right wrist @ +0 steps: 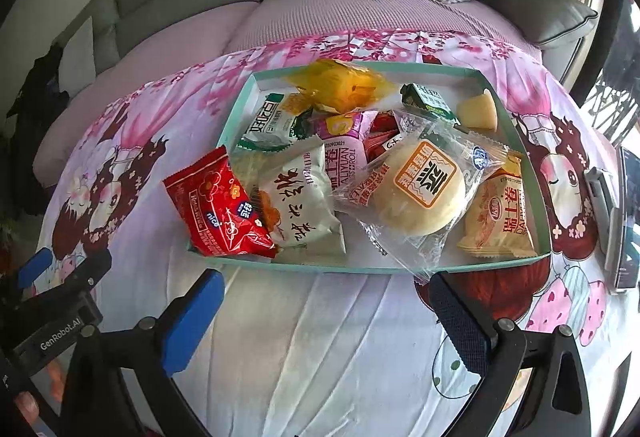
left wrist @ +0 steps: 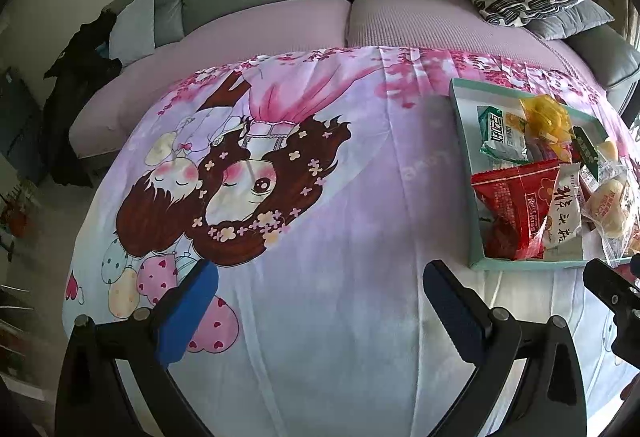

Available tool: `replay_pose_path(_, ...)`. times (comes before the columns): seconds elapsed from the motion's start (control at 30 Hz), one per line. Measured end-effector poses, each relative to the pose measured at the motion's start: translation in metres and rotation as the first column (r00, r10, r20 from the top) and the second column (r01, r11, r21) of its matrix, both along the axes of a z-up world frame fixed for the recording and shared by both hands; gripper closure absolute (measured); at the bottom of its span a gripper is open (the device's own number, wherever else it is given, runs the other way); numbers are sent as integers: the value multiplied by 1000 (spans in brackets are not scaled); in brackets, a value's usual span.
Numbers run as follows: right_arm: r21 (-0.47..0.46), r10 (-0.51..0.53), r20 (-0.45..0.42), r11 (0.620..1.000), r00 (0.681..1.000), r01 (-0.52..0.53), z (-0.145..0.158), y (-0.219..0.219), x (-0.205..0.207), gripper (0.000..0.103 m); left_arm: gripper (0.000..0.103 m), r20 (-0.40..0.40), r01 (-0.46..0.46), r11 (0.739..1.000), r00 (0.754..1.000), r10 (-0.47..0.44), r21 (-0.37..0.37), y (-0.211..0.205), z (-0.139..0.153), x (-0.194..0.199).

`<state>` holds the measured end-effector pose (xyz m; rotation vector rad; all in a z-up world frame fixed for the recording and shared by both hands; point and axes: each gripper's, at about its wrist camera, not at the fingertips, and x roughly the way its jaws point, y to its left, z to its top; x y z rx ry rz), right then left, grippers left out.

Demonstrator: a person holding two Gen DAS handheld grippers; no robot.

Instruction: Organize snacks

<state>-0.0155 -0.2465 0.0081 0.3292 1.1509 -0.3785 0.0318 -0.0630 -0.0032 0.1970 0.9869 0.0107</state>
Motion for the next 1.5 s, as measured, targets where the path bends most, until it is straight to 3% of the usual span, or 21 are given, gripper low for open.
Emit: replay_pose_path(1.5,28,-19,-24,999,1000,19,-12,-5,0,0,1,-30,14,1000,999,-14,-15,-6,-9,5)
